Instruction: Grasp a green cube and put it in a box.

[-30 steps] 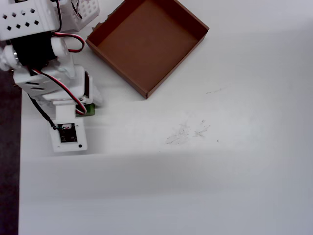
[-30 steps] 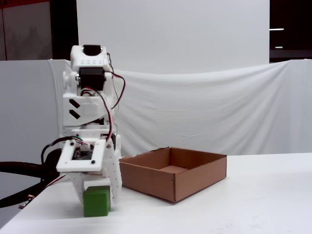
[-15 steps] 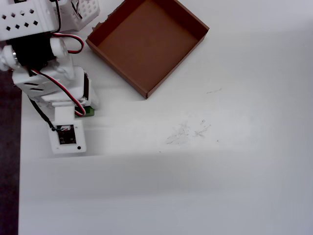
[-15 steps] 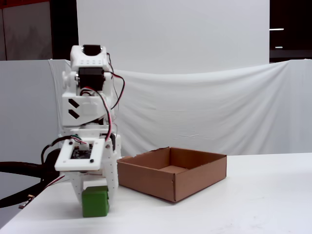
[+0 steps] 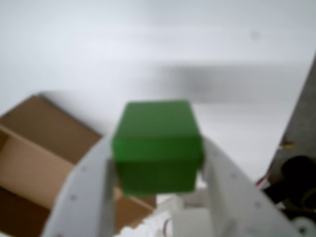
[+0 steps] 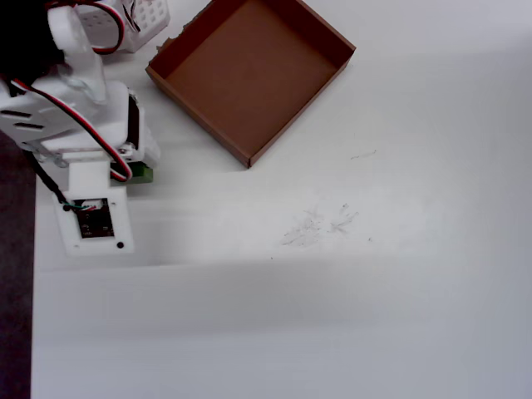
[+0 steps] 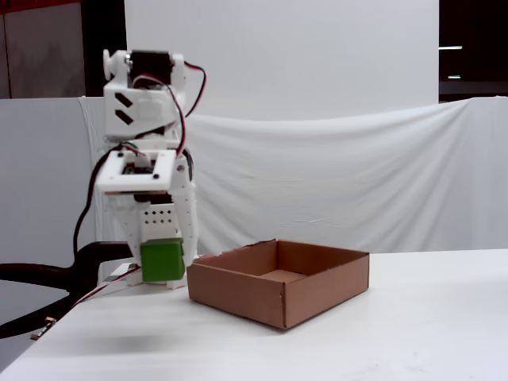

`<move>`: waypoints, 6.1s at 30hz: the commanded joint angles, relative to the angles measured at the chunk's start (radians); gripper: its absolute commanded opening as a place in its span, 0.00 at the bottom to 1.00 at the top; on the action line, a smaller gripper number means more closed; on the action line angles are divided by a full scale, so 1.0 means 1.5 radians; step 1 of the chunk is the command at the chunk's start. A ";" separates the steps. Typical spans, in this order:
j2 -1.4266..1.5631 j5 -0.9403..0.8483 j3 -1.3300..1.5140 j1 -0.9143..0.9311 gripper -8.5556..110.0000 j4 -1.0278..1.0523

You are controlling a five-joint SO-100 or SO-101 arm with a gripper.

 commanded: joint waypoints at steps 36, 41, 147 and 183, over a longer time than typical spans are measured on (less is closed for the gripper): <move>-0.067 0.254 0.136 -0.439 0.21 -0.145; -0.091 0.254 0.146 -0.438 0.22 -0.162; 0.797 -0.269 0.633 0.289 0.26 0.079; 0.797 -0.264 0.633 0.289 0.26 0.078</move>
